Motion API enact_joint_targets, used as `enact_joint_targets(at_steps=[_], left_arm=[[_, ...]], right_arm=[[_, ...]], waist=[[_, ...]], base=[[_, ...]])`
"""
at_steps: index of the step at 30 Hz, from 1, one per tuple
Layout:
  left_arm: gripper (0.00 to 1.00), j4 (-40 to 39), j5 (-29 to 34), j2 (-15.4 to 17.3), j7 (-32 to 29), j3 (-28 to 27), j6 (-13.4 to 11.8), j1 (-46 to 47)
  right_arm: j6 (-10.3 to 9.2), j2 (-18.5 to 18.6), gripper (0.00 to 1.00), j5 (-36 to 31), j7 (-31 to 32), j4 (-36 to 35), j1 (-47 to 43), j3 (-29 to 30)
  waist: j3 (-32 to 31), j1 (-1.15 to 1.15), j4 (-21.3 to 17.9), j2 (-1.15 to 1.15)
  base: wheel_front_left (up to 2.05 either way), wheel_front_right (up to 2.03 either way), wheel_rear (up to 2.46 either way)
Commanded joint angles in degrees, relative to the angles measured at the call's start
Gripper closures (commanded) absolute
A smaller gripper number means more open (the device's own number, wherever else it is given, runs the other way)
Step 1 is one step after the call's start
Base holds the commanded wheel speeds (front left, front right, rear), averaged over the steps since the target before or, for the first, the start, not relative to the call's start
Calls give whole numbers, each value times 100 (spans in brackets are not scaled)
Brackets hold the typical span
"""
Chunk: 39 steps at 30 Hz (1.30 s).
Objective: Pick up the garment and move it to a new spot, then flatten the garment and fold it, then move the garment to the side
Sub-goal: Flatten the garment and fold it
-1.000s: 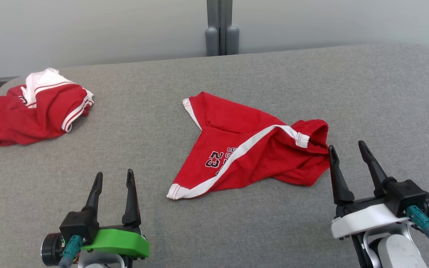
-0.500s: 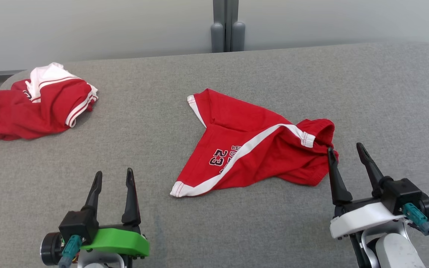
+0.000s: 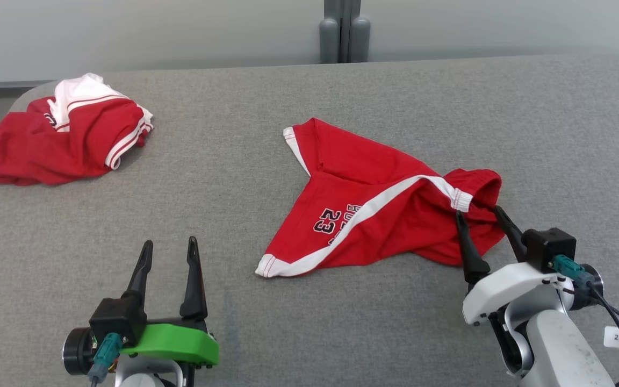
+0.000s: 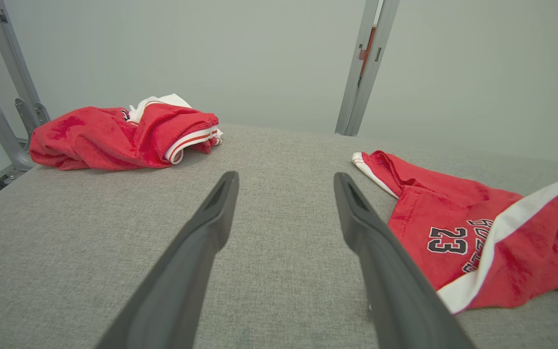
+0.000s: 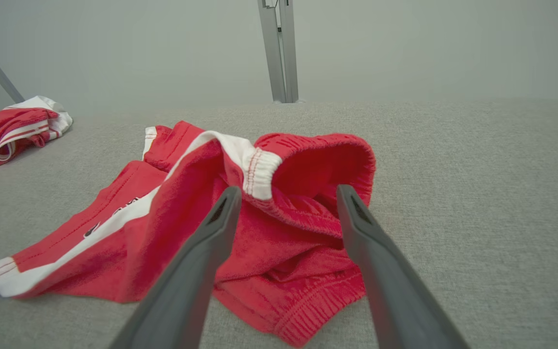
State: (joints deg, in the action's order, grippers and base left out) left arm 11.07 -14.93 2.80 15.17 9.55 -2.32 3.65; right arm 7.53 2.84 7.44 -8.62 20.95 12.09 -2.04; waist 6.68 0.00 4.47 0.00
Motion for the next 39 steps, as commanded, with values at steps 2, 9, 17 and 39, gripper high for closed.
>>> enact_joint_targets(at_steps=[2,9,17,39], left_arm=[[0,-6,-57,17,-3,0,-32,109],[0,69,-64,17,-3,21,-12,127],[0,422,-85,17,-3,158,120,167],[0,2958,-653,19,-47,1302,620,1398]], right_arm=[[-8,11,0,110,56,130,197,-28],[-8,12,51,180,108,443,561,-82],[-8,14,100,225,13,531,723,-180],[-8,12,100,268,-61,79,396,-493]], waist=[[69,0,94,0],[143,0,180,0],[172,0,120,0],[306,0,-445,0]], base=[[0,0,0],[0,0,0],[0,0,0],[0,0,0]])
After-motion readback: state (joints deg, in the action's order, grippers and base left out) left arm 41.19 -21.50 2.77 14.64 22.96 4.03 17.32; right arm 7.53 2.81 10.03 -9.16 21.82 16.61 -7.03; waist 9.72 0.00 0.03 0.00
